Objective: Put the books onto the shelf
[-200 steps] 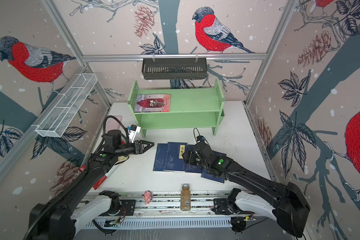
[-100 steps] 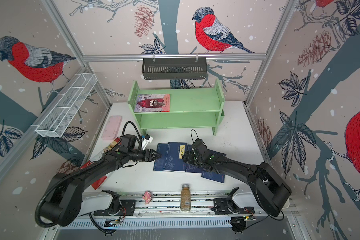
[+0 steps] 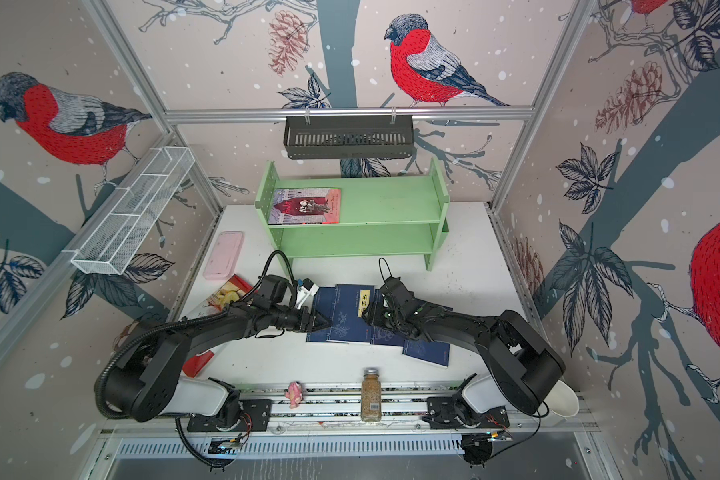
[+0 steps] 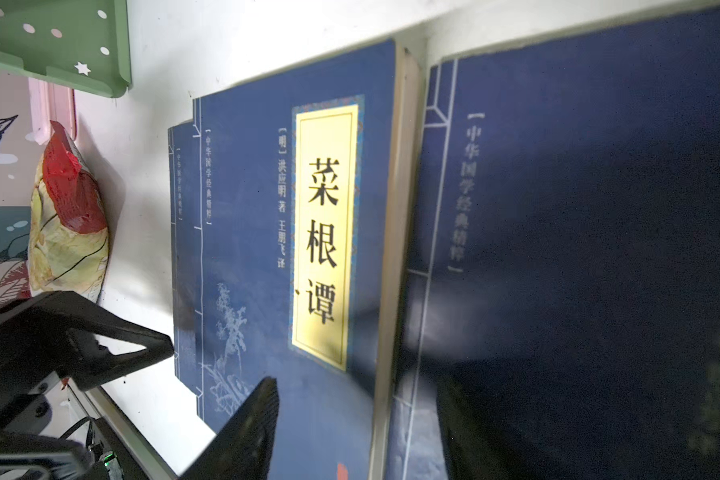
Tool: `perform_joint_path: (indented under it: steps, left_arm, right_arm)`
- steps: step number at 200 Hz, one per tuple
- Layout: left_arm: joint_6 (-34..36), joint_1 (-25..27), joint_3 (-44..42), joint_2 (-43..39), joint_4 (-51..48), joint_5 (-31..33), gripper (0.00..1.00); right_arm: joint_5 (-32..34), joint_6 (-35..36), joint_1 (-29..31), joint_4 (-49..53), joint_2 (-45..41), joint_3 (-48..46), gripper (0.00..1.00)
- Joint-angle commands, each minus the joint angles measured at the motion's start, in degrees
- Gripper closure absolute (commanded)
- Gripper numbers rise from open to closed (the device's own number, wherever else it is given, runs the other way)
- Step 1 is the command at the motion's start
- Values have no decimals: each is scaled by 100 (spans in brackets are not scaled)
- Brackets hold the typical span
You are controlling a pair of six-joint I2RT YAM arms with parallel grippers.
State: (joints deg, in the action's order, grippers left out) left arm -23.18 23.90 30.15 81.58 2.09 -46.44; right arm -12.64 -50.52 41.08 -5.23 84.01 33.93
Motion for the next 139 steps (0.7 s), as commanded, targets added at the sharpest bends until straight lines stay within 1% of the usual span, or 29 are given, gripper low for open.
perform_joint_path:
  steps: [1, 23, 48, 79, 98, 121, 139]
  left_arm:
    - [77, 9, -20, 73, 262, 128, 33]
    - [77, 10, 60, 314, 282, 19, 33]
    - [193, 9, 24, 365, 340, -91, 31]
    - [184, 10, 9, 498, 376, -71, 29]
    - [156, 12, 150, 663, 243, -102, 29]
    - [91, 9, 199, 701, 289, -214, 29]
    - [94, -7, 215, 646, 240, -156, 28]
  right_arm:
    - [-200, 195, 5, -147, 132, -1, 38]
    - [-307, 300, 27, -197, 288, 45, 39]
    - [-412, 456, 41, -109, 438, 182, 40]
    - [-587, 677, 153, -4, 574, 386, 40]
    - [-482, 754, 197, 212, 673, 530, 39]
    - [-533, 730, 230, 144, 705, 509, 39]
    - [-485, 677, 241, 125, 672, 480, 39]
